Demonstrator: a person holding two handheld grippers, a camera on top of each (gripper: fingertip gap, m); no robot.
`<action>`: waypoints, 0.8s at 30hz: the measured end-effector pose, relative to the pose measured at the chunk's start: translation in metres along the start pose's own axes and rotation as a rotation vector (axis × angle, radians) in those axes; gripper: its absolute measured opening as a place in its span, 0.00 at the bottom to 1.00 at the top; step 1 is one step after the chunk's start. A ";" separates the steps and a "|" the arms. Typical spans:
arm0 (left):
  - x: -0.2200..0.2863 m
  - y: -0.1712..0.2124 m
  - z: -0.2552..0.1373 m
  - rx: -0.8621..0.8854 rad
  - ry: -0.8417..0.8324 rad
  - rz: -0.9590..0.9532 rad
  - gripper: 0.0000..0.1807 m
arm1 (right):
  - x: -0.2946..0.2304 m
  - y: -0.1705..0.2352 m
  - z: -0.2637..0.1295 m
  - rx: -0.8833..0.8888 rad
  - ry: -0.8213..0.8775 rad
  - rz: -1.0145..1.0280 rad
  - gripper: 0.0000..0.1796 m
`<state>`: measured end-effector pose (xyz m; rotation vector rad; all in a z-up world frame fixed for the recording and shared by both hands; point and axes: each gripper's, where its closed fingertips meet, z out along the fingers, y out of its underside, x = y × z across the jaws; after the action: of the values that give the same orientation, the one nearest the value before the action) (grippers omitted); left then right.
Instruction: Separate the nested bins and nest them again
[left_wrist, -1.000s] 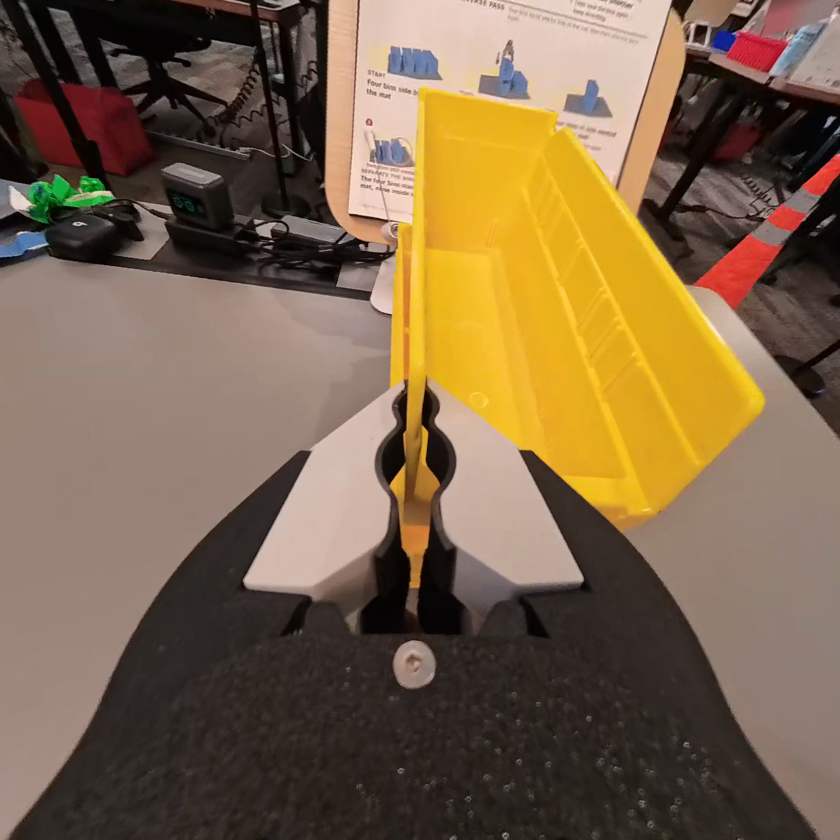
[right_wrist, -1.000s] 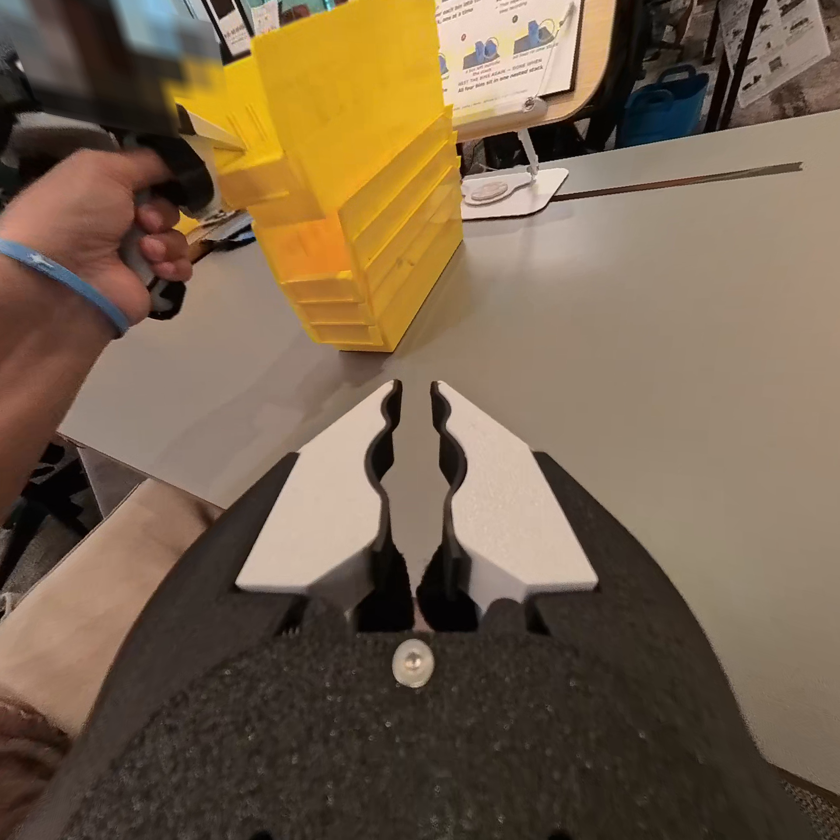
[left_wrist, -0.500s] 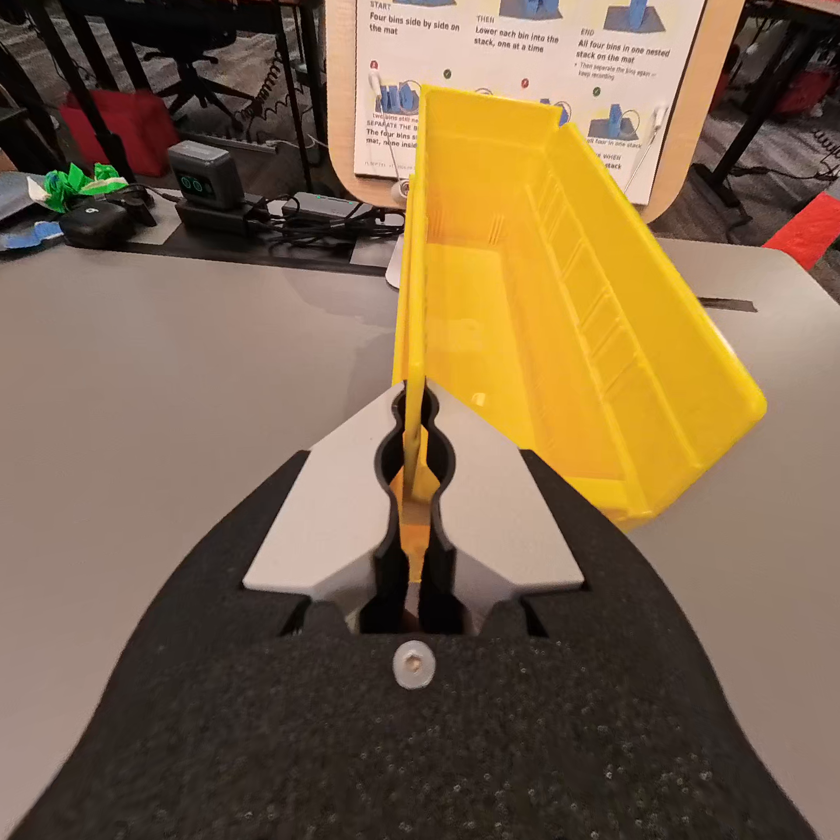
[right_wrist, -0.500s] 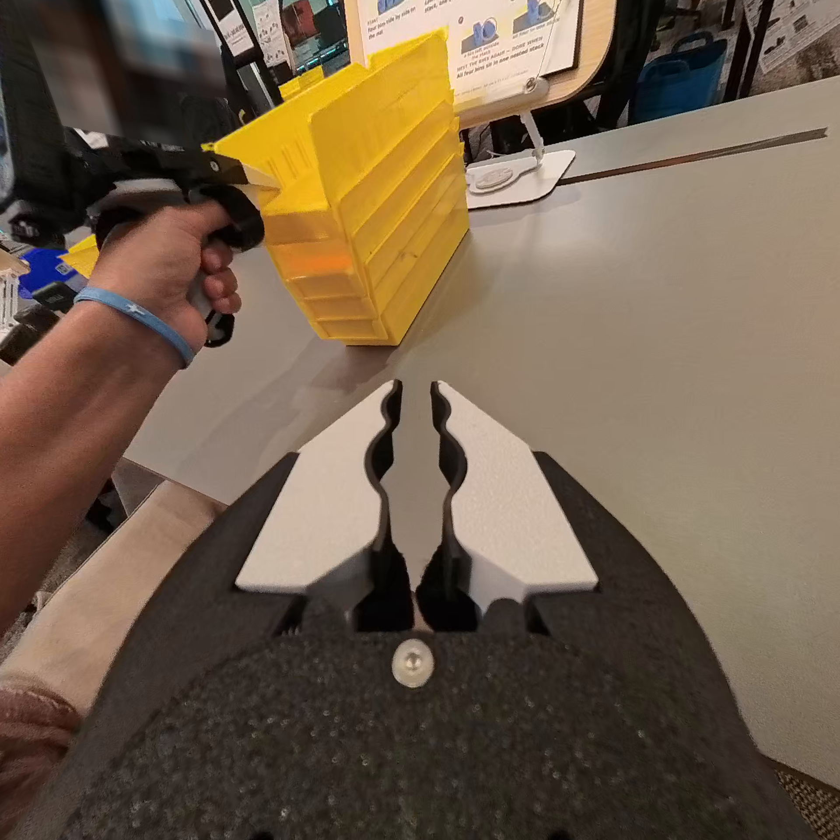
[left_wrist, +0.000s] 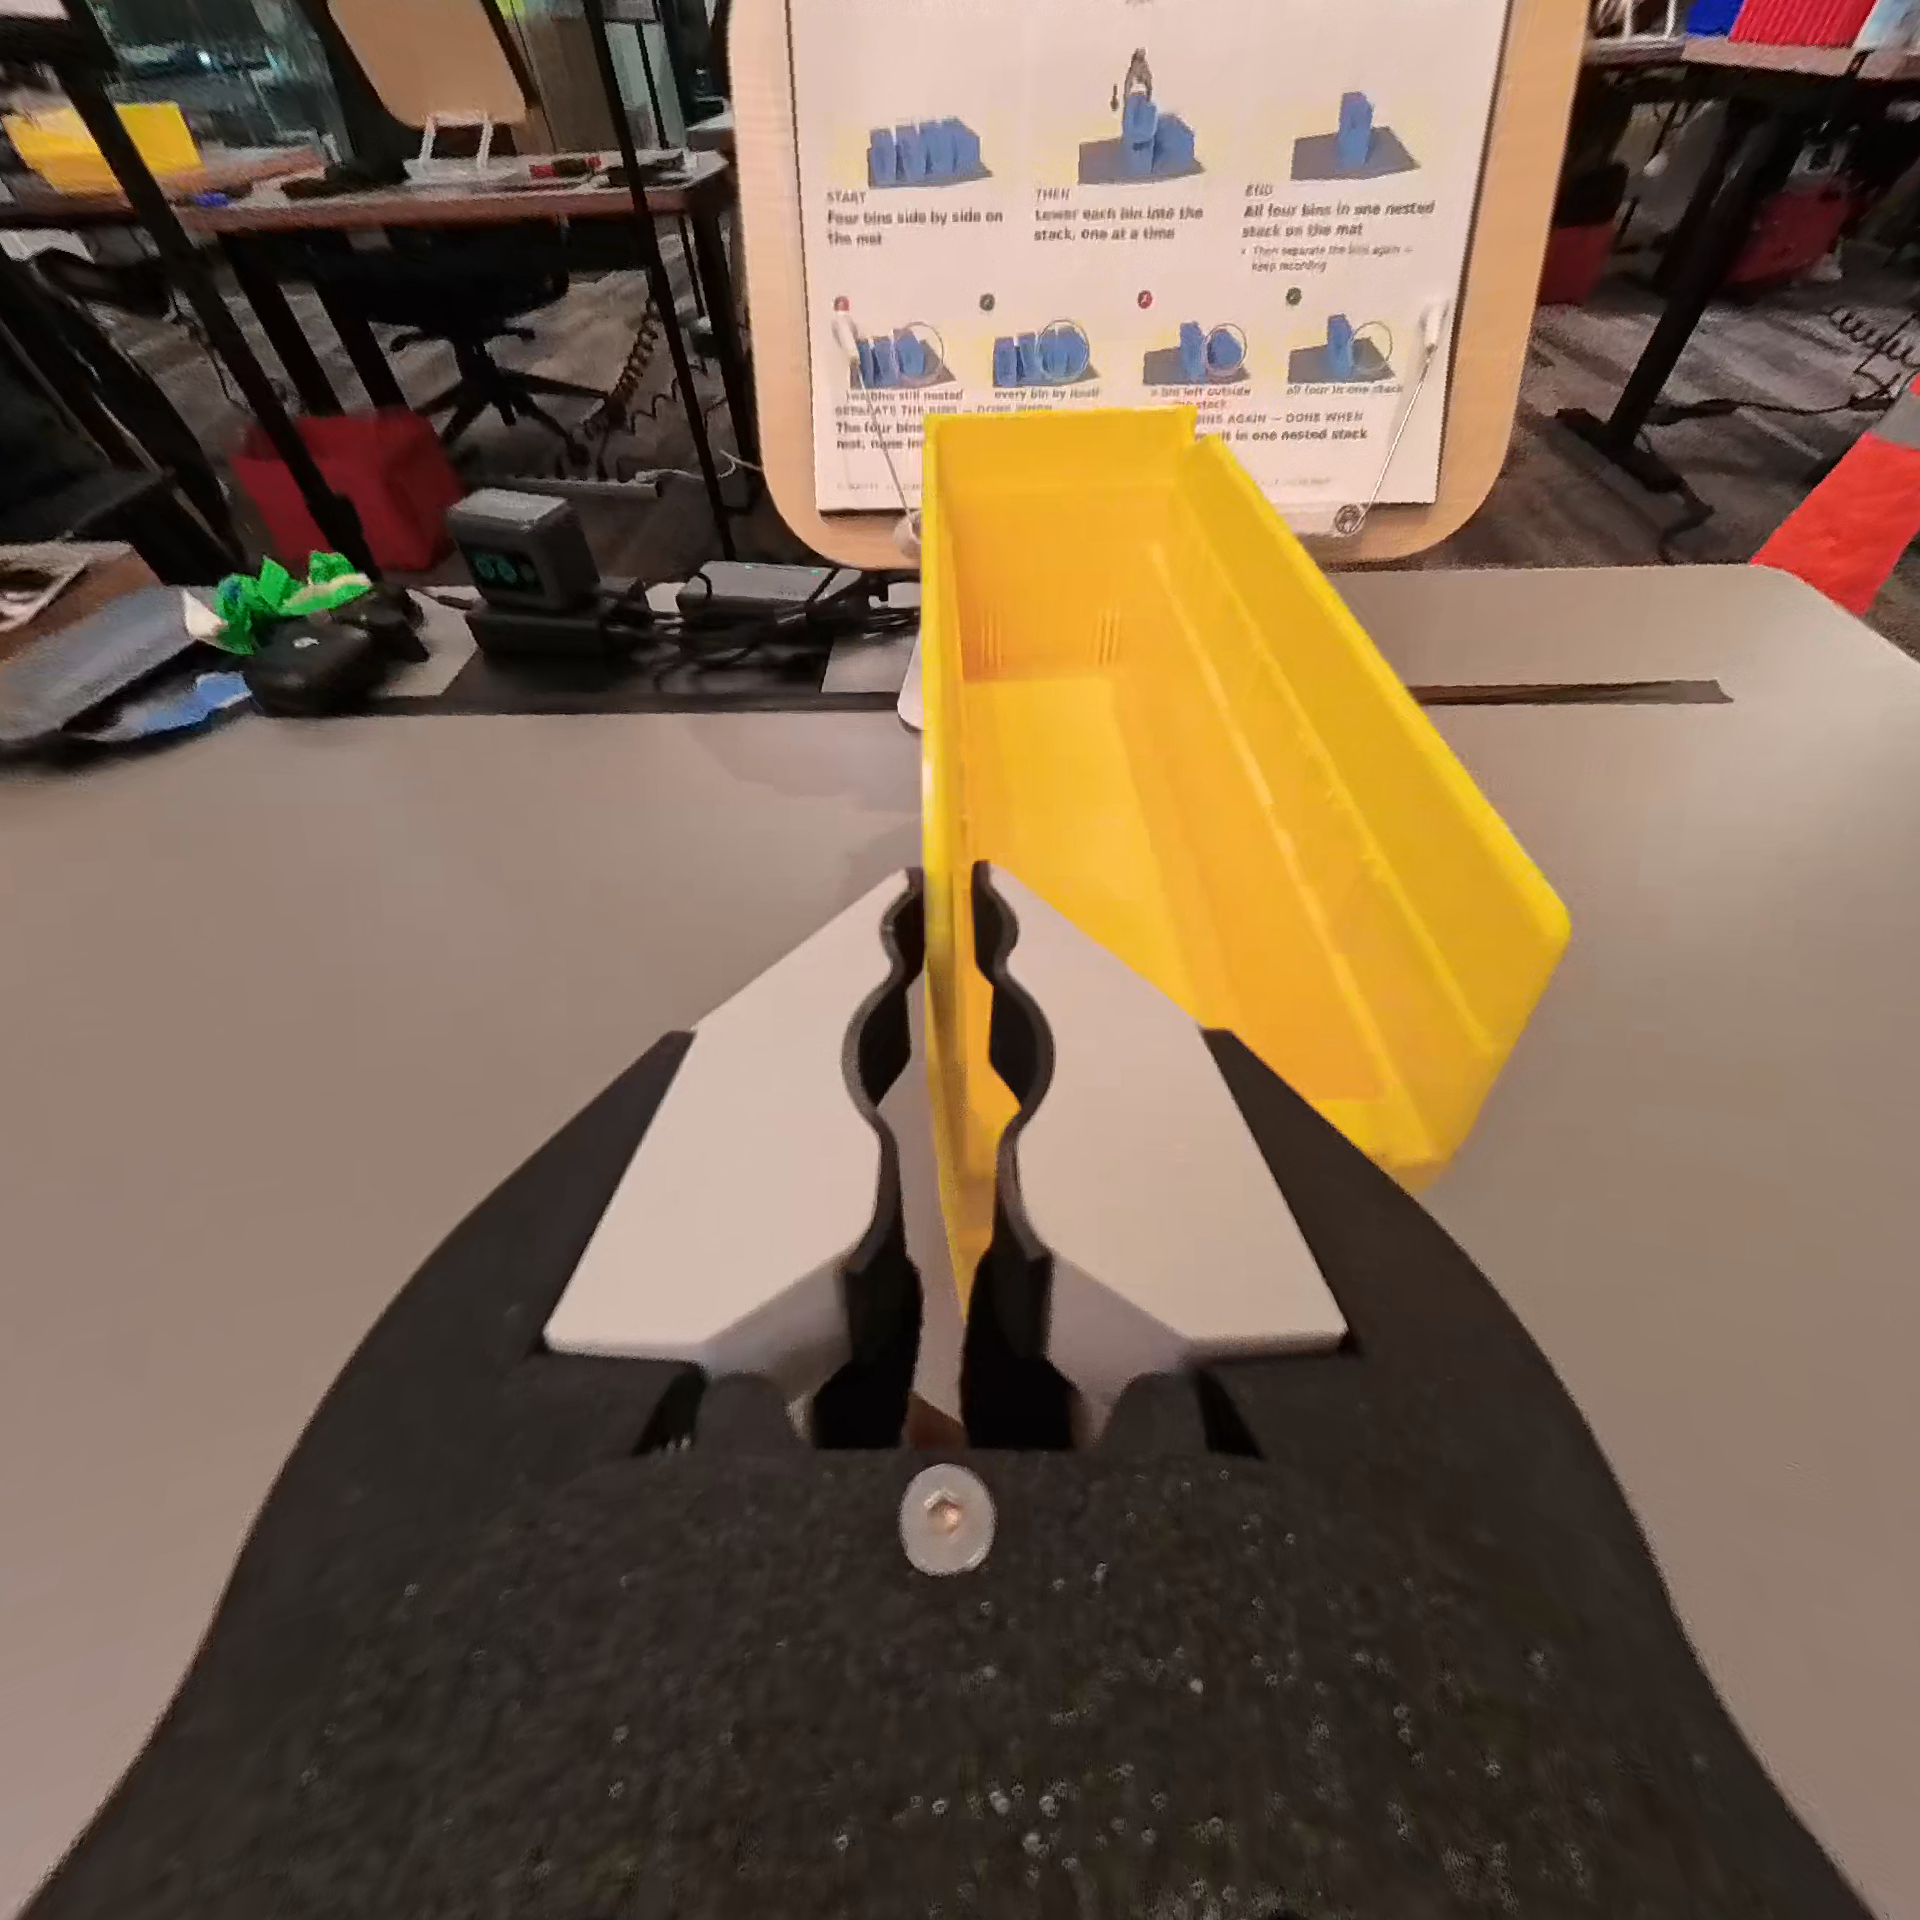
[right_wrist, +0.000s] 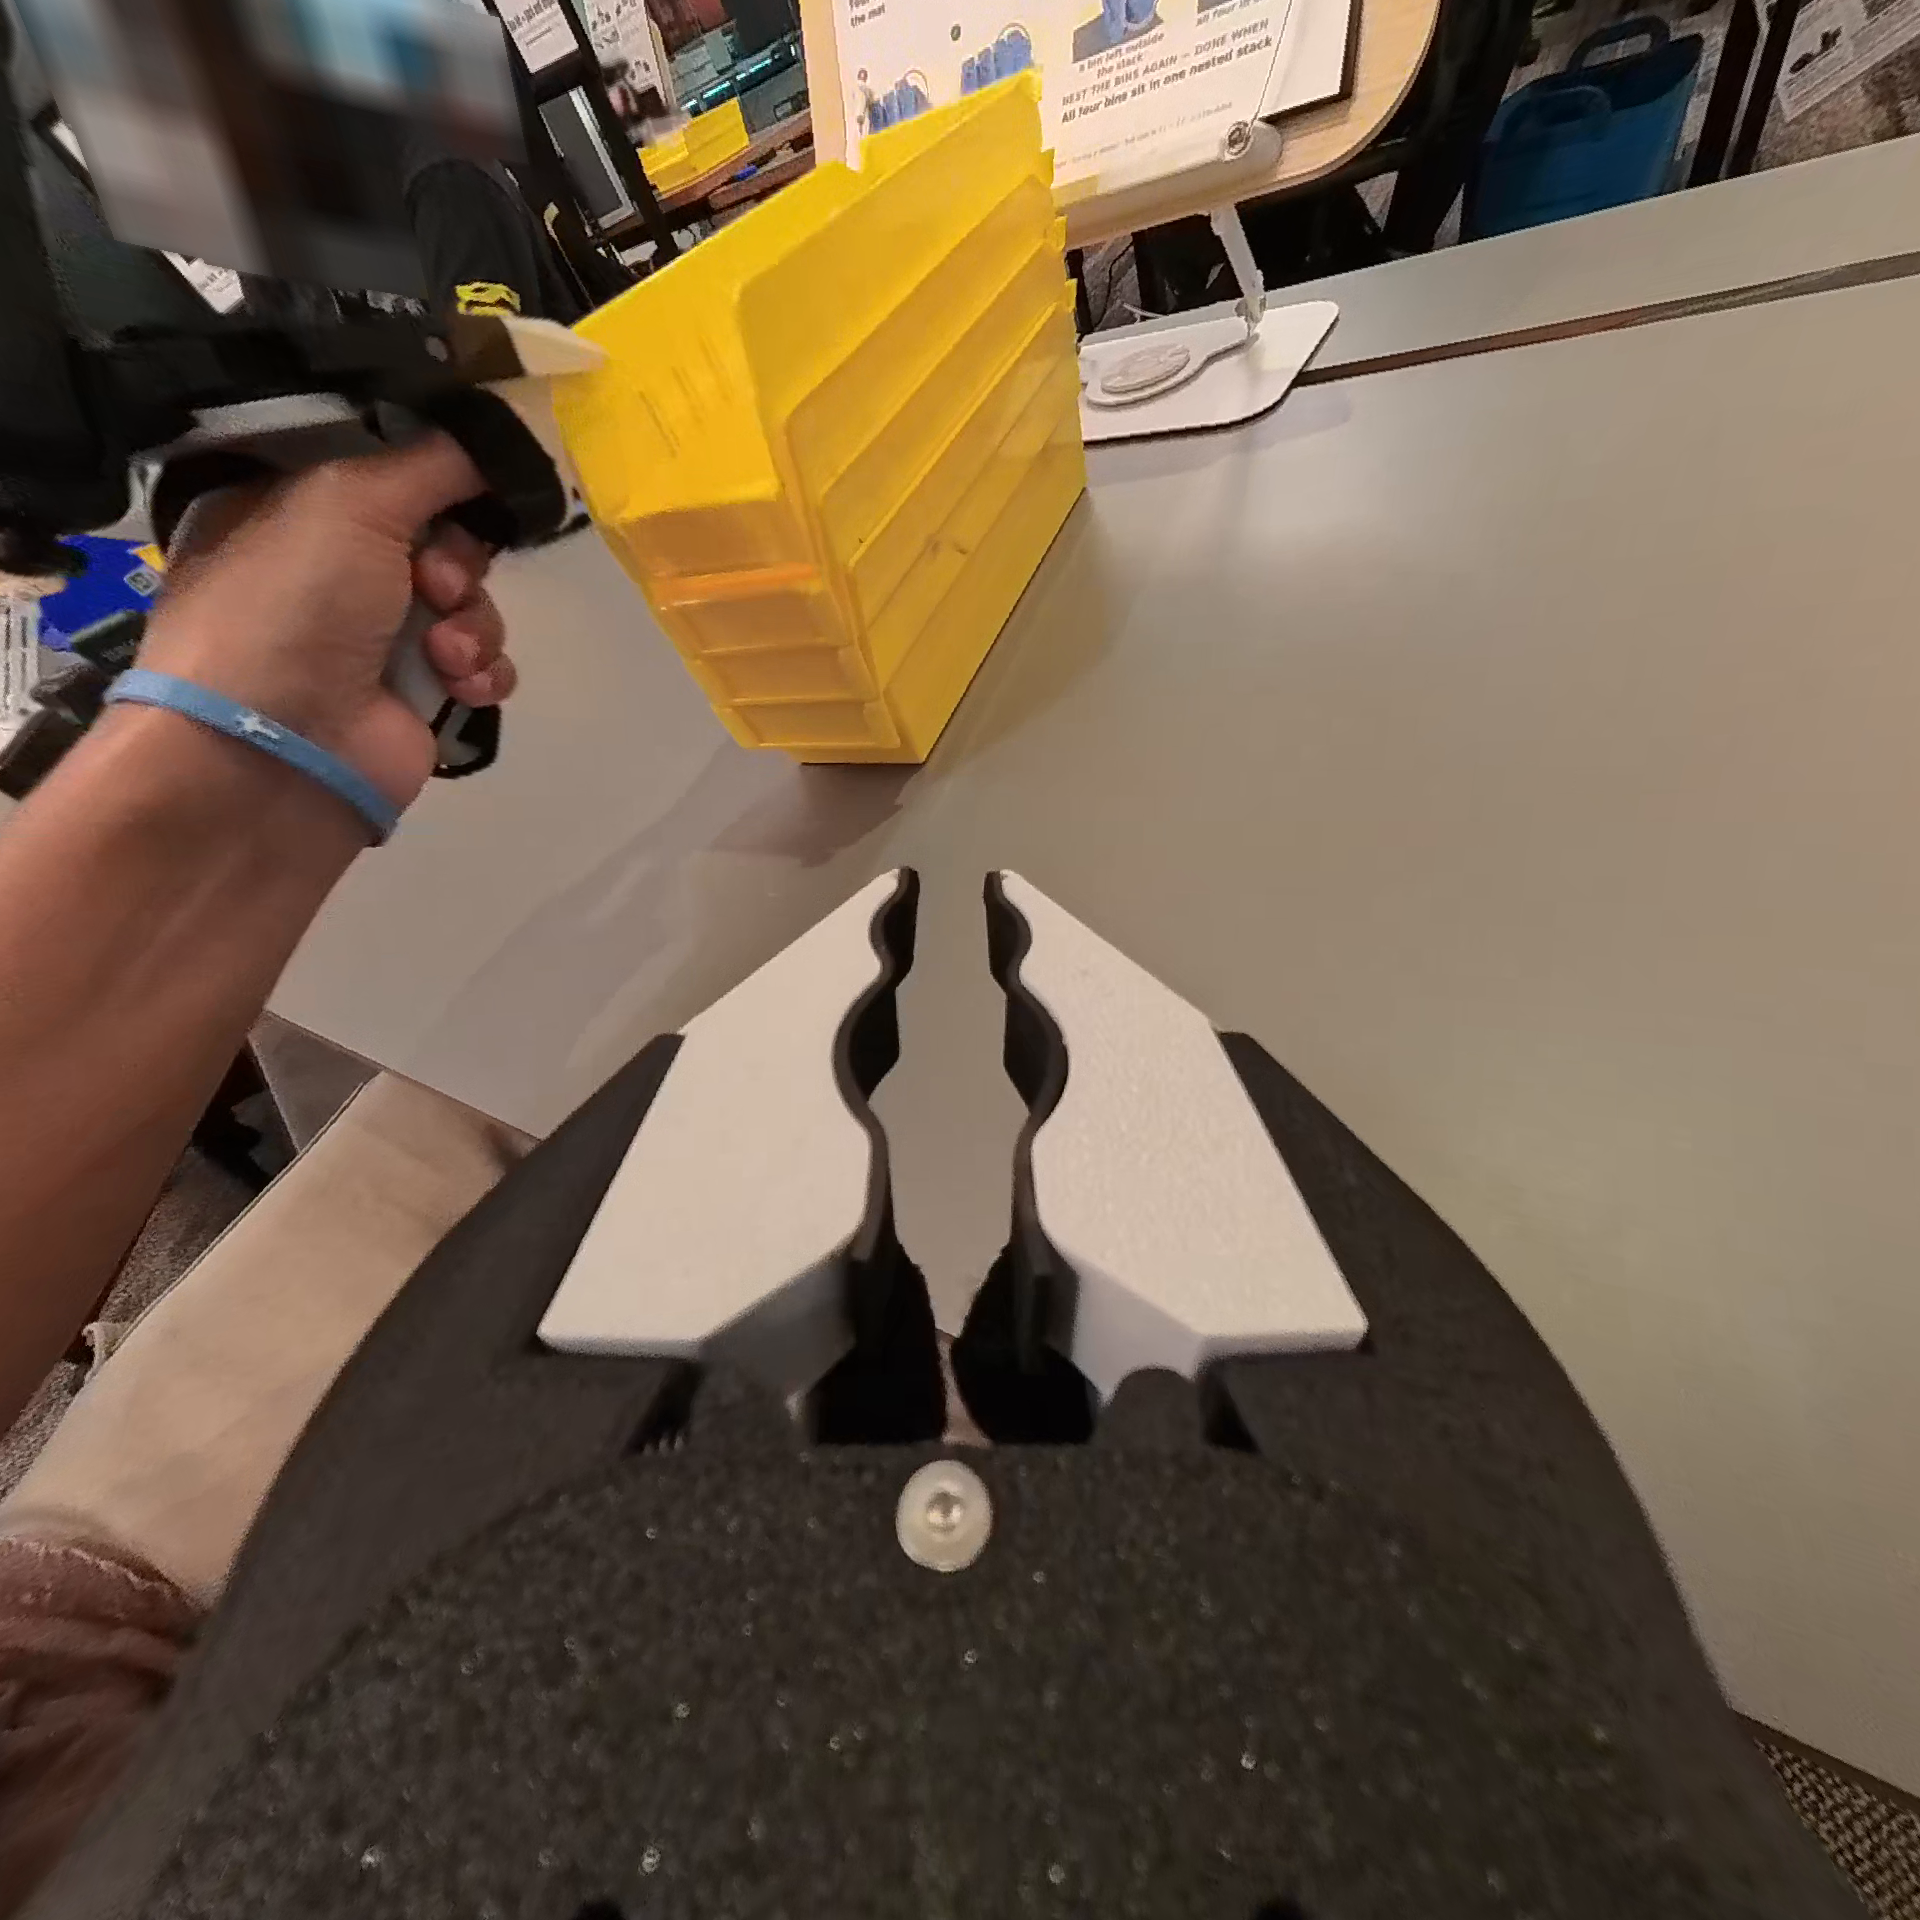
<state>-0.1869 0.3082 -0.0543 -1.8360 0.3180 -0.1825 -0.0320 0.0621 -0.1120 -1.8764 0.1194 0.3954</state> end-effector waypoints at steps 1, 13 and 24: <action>-0.001 0.000 -0.001 -0.002 0.003 0.011 0.01 | 0.001 0.000 0.000 0.000 0.001 0.003 0.07; -0.004 0.011 0.002 -0.047 0.048 0.092 0.02 | -0.004 0.008 0.003 -0.037 -0.011 -0.009 0.07; -0.031 0.094 -0.104 -0.201 0.312 0.260 0.15 | -0.010 0.034 0.012 -0.156 -0.016 -0.072 0.13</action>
<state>-0.2572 0.1983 -0.1137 -1.9418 0.8125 -0.2639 -0.0533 0.0612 -0.1429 -2.0242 0.0095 0.3792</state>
